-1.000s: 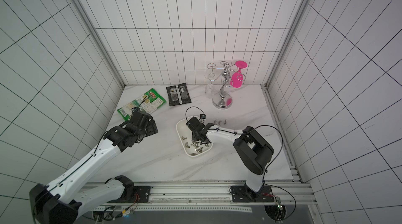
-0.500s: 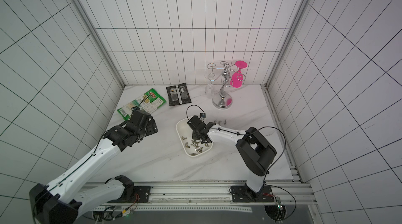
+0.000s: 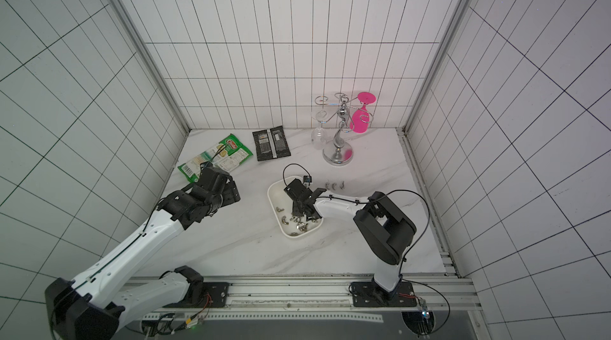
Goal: Take out the wing nut from the storage box
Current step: Pick up the wing nut from the storage box, then place the wing nut at the center of the board.
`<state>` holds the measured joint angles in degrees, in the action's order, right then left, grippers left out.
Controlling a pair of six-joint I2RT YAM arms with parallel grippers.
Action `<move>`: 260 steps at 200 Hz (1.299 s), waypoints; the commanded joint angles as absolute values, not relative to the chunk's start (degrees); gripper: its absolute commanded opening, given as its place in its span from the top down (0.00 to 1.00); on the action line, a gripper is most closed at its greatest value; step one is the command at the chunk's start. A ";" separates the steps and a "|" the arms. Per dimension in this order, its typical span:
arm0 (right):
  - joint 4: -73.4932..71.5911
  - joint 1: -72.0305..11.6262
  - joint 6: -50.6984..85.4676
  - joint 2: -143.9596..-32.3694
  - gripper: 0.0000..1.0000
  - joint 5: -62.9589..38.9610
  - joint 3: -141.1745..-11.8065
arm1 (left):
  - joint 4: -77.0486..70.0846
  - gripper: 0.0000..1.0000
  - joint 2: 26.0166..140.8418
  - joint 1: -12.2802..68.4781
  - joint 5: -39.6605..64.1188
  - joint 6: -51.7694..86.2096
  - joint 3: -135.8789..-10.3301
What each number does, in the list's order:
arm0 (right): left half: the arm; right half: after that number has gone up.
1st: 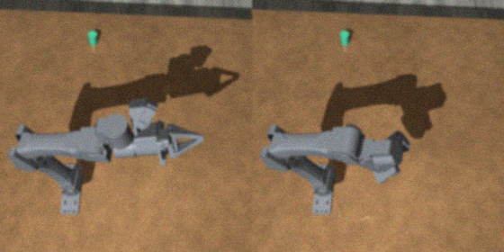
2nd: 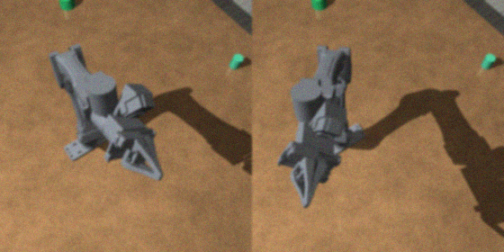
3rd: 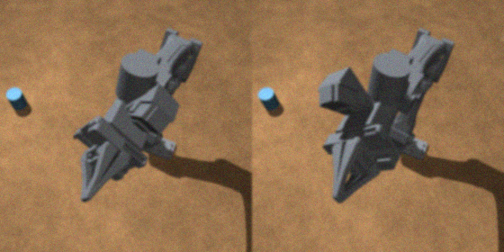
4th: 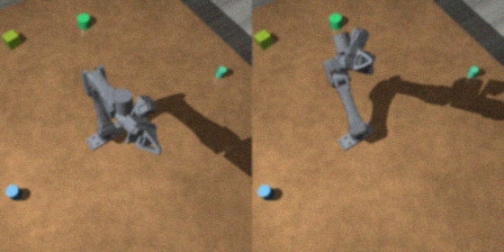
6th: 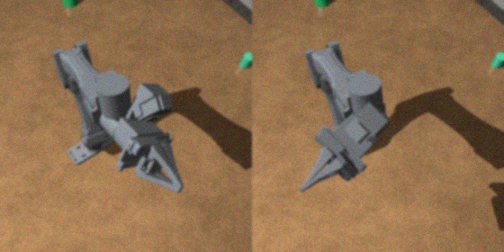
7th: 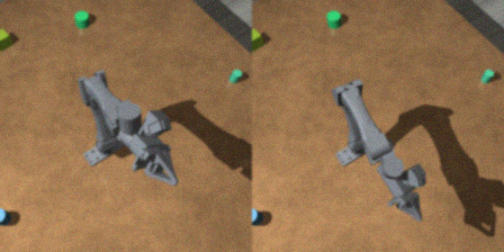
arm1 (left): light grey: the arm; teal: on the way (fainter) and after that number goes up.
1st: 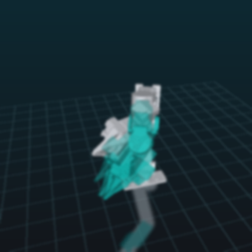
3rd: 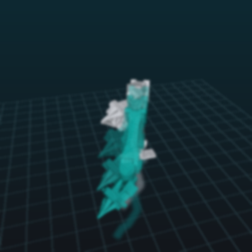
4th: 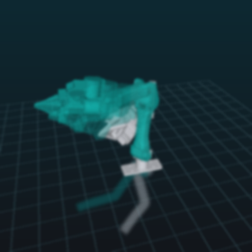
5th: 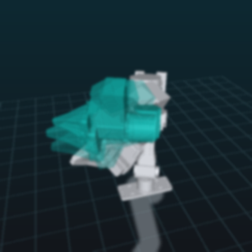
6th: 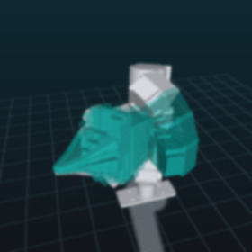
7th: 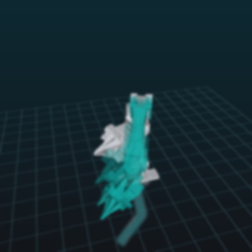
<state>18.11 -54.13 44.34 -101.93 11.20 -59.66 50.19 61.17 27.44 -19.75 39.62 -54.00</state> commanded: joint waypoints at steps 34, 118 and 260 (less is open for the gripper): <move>19.69 -54.59 42.65 -100.82 0.92 12.07 -59.71 | 49.71 0.15 60.73 27.69 -20.22 39.56 -54.77; 21.11 -52.93 39.82 -92.23 0.95 13.80 -62.44 | 49.66 0.15 61.14 27.68 -20.13 39.86 -55.13; 14.32 -34.90 32.19 -94.32 0.96 9.59 -56.02 | 49.01 0.15 62.95 28.30 -19.95 39.70 -55.90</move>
<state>16.88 -35.57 34.24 -91.64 10.72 -56.27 50.00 62.81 27.92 -19.66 39.66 -54.30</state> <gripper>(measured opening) 0.110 0.848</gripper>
